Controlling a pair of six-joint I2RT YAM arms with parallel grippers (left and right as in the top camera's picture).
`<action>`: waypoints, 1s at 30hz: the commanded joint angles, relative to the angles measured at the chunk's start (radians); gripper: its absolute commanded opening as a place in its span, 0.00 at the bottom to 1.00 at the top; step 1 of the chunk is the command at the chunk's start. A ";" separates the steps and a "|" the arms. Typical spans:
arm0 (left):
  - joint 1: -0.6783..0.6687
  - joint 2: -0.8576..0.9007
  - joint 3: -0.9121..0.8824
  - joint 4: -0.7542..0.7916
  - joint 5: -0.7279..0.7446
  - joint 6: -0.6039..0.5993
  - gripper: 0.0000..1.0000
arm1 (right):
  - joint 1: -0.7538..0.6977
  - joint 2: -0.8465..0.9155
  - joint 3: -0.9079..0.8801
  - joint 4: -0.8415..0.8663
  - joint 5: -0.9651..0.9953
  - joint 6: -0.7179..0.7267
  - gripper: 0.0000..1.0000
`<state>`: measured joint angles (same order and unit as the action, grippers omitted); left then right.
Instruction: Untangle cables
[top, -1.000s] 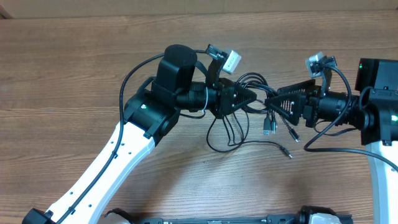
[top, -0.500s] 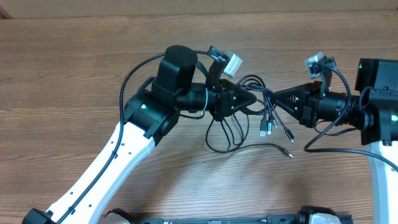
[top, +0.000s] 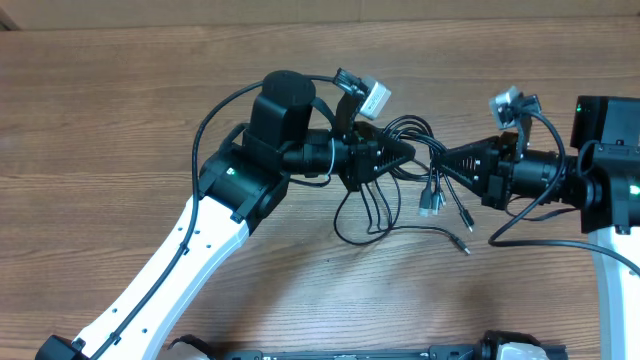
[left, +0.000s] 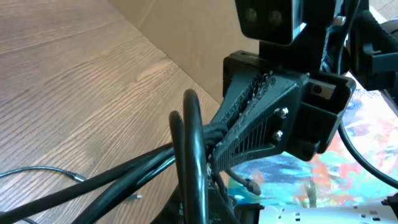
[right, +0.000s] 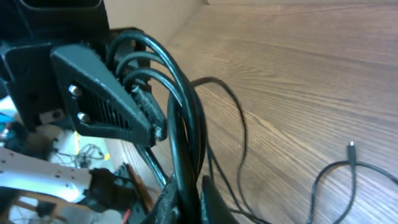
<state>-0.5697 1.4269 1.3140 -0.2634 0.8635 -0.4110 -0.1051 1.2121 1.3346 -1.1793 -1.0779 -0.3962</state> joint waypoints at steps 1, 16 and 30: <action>-0.006 -0.015 0.005 0.018 -0.005 0.023 0.04 | -0.001 0.000 0.007 -0.017 -0.050 -0.025 0.04; -0.005 -0.015 0.005 0.092 -0.587 -0.338 0.04 | -0.001 0.000 0.007 -0.337 -0.050 -0.294 0.04; -0.005 -0.015 0.005 0.062 -0.634 -0.363 0.04 | -0.001 0.000 0.007 -0.333 -0.032 -0.293 0.18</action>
<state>-0.5694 1.4269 1.3109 -0.2131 0.1711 -0.8875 -0.1047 1.2221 1.3350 -1.5192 -1.1210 -0.6724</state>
